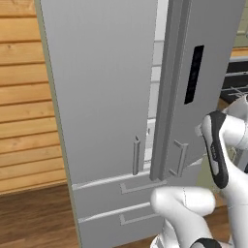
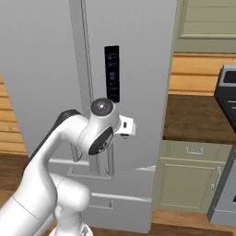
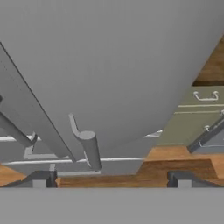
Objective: Take the strawberry from the fridge and place it on top of the pancake, located on the dining counter.
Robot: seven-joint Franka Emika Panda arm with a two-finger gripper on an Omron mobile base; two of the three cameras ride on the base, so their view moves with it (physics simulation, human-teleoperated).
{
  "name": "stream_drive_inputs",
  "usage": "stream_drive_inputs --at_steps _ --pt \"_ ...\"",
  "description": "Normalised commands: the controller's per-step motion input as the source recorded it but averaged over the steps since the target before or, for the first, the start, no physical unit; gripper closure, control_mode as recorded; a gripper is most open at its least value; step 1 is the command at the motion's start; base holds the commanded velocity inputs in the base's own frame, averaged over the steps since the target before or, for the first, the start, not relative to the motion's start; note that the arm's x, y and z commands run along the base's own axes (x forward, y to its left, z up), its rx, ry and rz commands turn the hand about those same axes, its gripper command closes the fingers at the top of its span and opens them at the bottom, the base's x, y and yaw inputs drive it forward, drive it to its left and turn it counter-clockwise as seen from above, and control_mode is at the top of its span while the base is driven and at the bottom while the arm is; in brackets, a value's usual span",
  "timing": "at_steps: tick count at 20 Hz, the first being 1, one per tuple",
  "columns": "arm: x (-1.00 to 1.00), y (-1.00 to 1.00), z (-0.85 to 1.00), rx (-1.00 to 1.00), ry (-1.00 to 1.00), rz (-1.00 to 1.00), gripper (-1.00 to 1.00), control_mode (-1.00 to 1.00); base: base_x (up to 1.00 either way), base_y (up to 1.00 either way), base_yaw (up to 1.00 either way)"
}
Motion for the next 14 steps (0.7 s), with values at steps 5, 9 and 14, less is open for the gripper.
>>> stream_drive_inputs --at_steps 5,9,14 --pt "-0.22 0.74 0.05 -0.08 0.16 0.03 -1.00 -1.00 0.00 0.00 0.00" --pt "-0.63 1.00 0.32 -0.28 0.01 0.00 -1.00 -1.00 0.00 0.00 0.00" --pt "-0.55 1.00 0.58 -0.52 0.01 0.00 -1.00 -1.00 0.00 0.00 0.00"
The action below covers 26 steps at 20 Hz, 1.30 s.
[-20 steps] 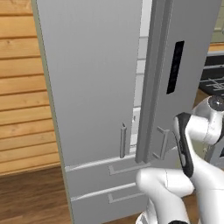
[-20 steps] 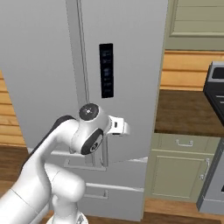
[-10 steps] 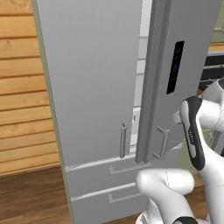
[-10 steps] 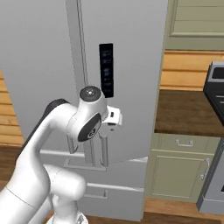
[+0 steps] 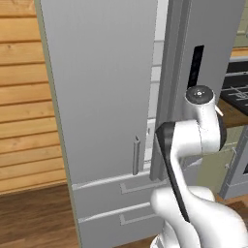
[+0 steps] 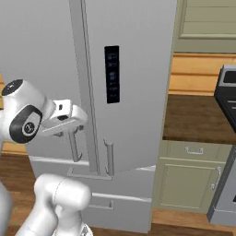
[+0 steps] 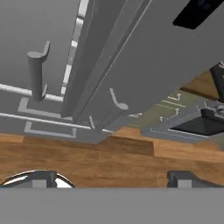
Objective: Take the strawberry from the fridge and place it on top of the pancake, located on the dining counter.
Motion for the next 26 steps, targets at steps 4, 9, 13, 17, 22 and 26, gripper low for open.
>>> stream_drive_inputs --at_steps 4,9,13,17,22,26 --pt "-0.08 1.00 0.36 -0.74 0.04 0.00 -1.00 -1.00 0.00 0.00 0.00" --pt "0.26 0.74 0.35 -0.48 0.03 0.11 -1.00 -1.00 0.00 0.00 0.00" --pt "0.20 0.14 0.08 -0.11 0.00 0.14 -1.00 -1.00 0.00 0.00 0.00" --pt "0.48 -0.12 -0.16 0.00 0.00 0.07 -1.00 -1.00 0.00 0.00 0.00" --pt "0.85 -0.01 -0.08 0.00 0.00 0.11 -1.00 -1.00 0.00 0.00 0.00" --pt "0.54 -0.10 -0.10 -0.08 0.08 0.05 -1.00 -1.00 0.00 0.00 0.00"
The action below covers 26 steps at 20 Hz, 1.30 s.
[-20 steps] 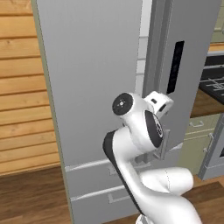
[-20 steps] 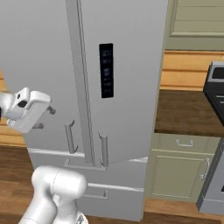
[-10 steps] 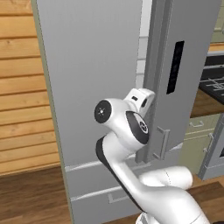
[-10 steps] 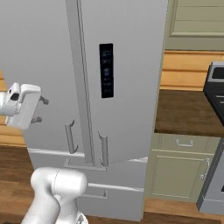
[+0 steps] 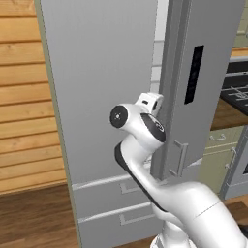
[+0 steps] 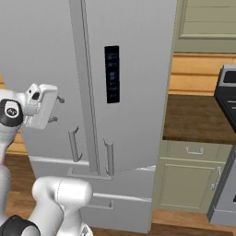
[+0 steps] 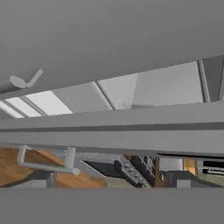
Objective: Take the strawberry from the fridge and place it on top of the pancake, located on the dining counter.
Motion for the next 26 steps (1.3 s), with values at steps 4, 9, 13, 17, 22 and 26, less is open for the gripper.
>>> stream_drive_inputs --at_steps 4,9,13,17,22,26 --pt "0.40 0.00 -0.11 -0.17 0.15 0.00 -1.00 -1.00 0.00 0.00 0.00" --pt "0.50 -0.17 -0.07 -0.10 0.19 0.00 -1.00 -1.00 0.00 0.00 0.00" --pt "0.54 -0.20 -0.02 -0.03 0.08 0.04 -1.00 -1.00 0.00 0.00 0.00" --pt "0.46 -0.05 -0.12 -0.06 0.03 0.01 -1.00 -1.00 0.00 0.00 0.00" --pt "0.37 -0.15 -0.04 -0.05 0.02 0.00 -1.00 -1.00 0.00 0.00 0.00" --pt "0.07 -0.37 0.00 0.00 0.00 0.00 -1.00 -1.00 0.00 0.00 0.00"
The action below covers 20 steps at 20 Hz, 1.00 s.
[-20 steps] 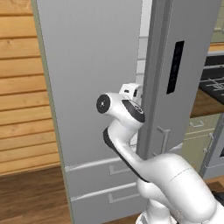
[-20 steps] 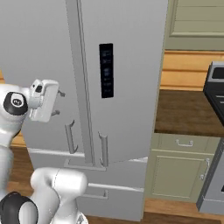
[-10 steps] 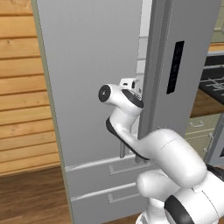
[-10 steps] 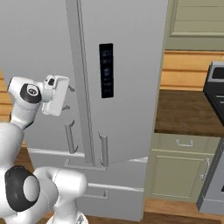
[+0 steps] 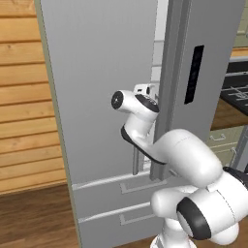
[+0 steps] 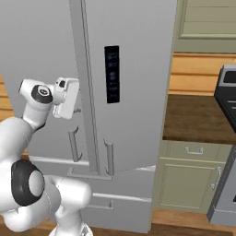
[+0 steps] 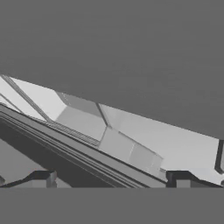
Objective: Take the strawberry from the fridge and place it on top of the pancake, located on the dining counter.
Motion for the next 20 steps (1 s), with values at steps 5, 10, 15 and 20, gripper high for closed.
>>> stream_drive_inputs --at_steps 5,10,15,20 --pt "-0.15 -0.21 0.00 0.00 0.00 -0.03 -1.00 -1.00 0.00 0.00 0.00" --pt "-0.69 -0.28 0.00 0.00 -0.09 -0.11 -1.00 -1.00 0.00 0.00 0.00" --pt "-0.78 -0.46 0.07 0.00 -0.11 -0.14 -1.00 -1.00 0.00 0.00 0.00" --pt "-0.79 -0.84 0.02 0.00 -0.12 -0.24 -1.00 -1.00 0.00 0.00 0.00"
